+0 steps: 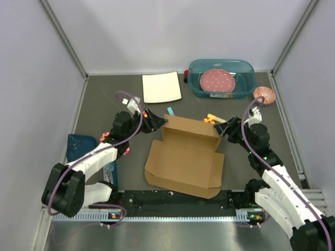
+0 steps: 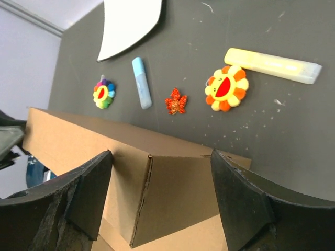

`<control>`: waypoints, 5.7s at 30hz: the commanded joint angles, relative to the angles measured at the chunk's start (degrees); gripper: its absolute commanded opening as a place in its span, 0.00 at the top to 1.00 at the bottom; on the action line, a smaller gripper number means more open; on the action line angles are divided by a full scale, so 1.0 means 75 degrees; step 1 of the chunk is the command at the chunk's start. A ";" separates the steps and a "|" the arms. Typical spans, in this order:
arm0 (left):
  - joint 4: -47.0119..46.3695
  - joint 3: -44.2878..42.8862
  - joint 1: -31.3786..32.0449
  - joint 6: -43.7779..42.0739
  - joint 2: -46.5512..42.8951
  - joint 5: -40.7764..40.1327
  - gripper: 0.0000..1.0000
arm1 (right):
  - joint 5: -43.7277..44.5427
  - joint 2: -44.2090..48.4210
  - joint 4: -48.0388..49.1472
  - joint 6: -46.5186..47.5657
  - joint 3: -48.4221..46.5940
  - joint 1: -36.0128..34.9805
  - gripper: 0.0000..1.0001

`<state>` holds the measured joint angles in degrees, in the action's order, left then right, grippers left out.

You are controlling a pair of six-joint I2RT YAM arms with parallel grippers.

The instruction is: Fold the paper box

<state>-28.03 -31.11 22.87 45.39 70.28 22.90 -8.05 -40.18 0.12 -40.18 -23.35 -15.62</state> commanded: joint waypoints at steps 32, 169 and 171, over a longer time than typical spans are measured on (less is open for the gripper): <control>0.4838 0.0562 -0.0026 -0.0755 -0.5339 -0.4177 0.21 | 0.9312 -0.4753 -0.4400 0.7770 -0.6214 -0.7879 0.16; 0.4593 0.0398 -0.0015 -0.1059 -0.6523 -0.1600 0.30 | 0.6963 -0.1440 -0.4961 0.1148 -0.4447 -0.3888 0.26; 0.4605 0.0492 -0.0015 -0.0966 -0.6570 -0.1576 0.30 | 0.5521 -0.1392 -0.4565 0.1489 -0.4014 -0.2002 0.31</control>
<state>7.49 -28.10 22.85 38.57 22.20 10.24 42.87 -51.66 -45.71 -55.83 -56.88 -46.83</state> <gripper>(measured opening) 0.699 0.736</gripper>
